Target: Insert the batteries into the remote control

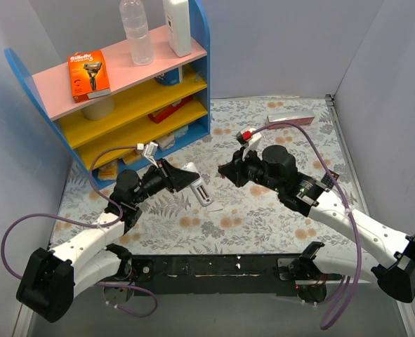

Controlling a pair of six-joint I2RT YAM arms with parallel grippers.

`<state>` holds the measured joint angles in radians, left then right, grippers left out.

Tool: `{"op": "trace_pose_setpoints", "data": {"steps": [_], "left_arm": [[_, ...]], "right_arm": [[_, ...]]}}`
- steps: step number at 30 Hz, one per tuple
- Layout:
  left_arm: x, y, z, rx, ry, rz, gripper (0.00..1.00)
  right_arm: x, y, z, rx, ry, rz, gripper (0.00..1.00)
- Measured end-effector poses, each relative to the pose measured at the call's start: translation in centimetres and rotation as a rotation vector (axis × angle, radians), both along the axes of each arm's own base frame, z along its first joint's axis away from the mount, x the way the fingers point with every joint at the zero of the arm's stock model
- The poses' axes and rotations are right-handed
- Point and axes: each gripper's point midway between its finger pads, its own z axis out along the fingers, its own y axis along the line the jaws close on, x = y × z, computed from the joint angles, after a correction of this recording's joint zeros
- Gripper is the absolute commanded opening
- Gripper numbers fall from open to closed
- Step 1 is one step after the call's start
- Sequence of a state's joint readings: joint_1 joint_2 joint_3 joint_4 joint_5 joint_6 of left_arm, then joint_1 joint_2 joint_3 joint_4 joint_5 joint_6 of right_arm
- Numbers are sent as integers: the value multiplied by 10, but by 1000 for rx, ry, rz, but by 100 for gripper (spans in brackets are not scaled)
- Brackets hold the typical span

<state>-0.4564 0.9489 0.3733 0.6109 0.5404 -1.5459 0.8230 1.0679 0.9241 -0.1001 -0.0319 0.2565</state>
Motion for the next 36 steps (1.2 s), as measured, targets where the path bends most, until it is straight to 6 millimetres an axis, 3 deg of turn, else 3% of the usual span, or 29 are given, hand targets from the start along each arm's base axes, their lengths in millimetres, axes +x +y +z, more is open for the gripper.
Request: {"op": "trace_pose_setpoints", "data": {"steps": [6, 14, 19, 36], "left_arm": [[6, -20, 9, -7, 40, 1, 0], [22, -18, 9, -6, 113, 96, 0], [22, -19, 5, -9, 147, 106, 0], [20, -20, 1, -7, 182, 104, 0]], "right_arm": [[-26, 18, 12, 46, -107, 119, 1], [-43, 33, 7, 48, -161, 194, 1], [-45, 37, 10, 62, -184, 197, 1], [-33, 39, -17, 1, -187, 144, 1]]}}
